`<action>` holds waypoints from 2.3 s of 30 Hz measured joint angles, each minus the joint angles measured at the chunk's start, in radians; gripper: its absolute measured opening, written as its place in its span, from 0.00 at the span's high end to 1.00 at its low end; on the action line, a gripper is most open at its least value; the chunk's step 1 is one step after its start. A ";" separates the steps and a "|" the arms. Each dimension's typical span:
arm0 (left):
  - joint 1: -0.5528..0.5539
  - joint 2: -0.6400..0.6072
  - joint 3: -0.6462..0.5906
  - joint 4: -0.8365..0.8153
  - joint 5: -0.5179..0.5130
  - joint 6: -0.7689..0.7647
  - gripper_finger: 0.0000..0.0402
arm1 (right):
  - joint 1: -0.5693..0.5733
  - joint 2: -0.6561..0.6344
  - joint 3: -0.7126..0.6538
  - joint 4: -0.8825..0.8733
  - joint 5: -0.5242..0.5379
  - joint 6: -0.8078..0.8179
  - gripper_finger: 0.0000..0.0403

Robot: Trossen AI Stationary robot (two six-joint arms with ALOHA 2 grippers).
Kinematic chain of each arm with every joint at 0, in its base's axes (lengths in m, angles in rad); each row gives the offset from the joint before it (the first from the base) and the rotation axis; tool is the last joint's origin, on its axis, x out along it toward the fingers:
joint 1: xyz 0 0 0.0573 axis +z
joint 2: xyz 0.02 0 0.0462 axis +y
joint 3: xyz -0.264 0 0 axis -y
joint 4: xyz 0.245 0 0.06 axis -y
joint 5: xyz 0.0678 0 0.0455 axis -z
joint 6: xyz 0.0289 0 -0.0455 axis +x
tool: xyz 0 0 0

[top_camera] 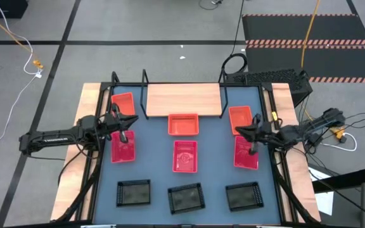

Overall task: Stack baskets on shelf by color
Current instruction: Put the right orange bin on the shelf

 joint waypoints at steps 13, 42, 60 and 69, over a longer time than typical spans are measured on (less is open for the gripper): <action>0.000 0.004 0.000 0.126 0.000 0.065 0.91 | -0.007 0.425 0.421 -0.507 0.157 0.100 0.67; -0.002 0.004 -0.001 -0.016 0.016 -0.110 0.91 | -0.377 0.885 0.692 -1.465 -0.321 0.155 0.70; -0.002 0.004 -0.001 -0.034 0.016 -0.108 0.91 | -0.439 0.914 0.676 -1.403 -0.363 0.181 0.70; -0.002 0.004 -0.001 -0.024 0.007 -0.096 0.91 | -0.439 1.012 0.676 -1.383 -0.369 0.176 0.70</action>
